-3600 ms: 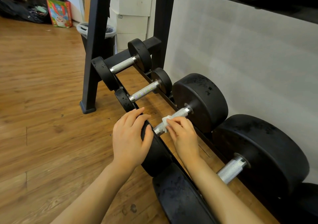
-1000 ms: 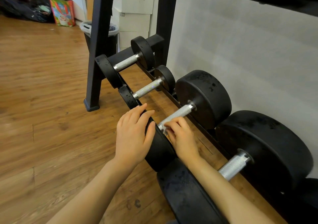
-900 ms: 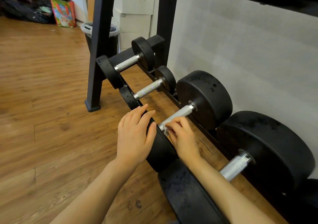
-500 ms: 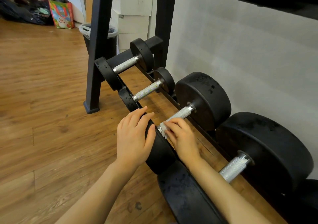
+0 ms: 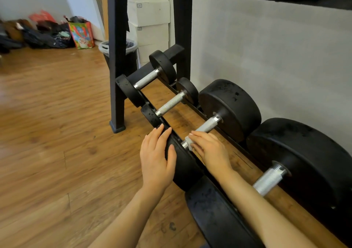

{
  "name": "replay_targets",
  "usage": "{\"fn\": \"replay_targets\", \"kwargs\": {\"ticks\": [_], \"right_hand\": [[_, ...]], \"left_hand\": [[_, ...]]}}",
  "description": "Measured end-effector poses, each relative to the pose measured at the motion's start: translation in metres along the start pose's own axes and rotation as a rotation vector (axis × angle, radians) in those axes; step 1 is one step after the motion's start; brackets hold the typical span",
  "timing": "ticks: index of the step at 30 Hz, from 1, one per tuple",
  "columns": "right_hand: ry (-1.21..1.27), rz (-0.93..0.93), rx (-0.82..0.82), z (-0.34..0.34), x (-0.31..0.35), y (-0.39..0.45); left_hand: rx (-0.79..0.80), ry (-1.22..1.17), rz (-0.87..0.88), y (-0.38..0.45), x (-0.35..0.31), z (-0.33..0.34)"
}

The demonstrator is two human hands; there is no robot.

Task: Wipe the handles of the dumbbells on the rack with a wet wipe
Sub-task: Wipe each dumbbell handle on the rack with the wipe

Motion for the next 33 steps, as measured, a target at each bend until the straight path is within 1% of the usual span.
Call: {"fn": "replay_targets", "kwargs": {"ticks": [2, 4, 7, 11, 14, 18, 27, 31, 33], "right_hand": [[0.030, -0.015, 0.021, 0.001, 0.002, 0.000], [0.074, -0.044, 0.080, 0.006, 0.007, -0.001], [0.133, -0.033, 0.129, 0.011, 0.004, -0.001], [0.109, 0.018, 0.060, -0.001, -0.006, 0.001], [0.074, -0.008, 0.040, 0.000, -0.003, 0.001], [0.124, 0.028, 0.021, 0.000, -0.006, 0.001], [0.079, -0.076, -0.020, 0.003, 0.007, 0.002], [0.111, -0.009, -0.063, 0.000, -0.003, 0.001], [0.120, -0.033, -0.063, 0.000, 0.000, 0.001]], "left_hand": [[-0.007, 0.003, 0.002, 0.000, 0.000, -0.001], [-0.011, 0.003, -0.001, 0.000, 0.000, 0.000], [-0.014, 0.005, -0.002, 0.000, 0.001, 0.000], [-0.018, 0.014, -0.007, 0.000, 0.000, 0.000], [-0.030, 0.009, -0.006, 0.000, -0.001, 0.000], [-0.040, 0.006, -0.009, 0.000, -0.001, -0.001], [-0.052, 0.015, -0.007, 0.001, -0.002, -0.002], [-0.052, 0.027, -0.010, 0.001, -0.002, -0.002], [-0.050, 0.030, -0.012, 0.001, -0.002, -0.003]]}}
Point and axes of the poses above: each hand's wrist, its own y-axis towards the middle knuckle, its own z-axis out of the palm, x = y × z, the point moved 9 cm from there along y, towards the middle knuckle, and after that the axes turned 7 degrees about -z, right-handed, at the moved point
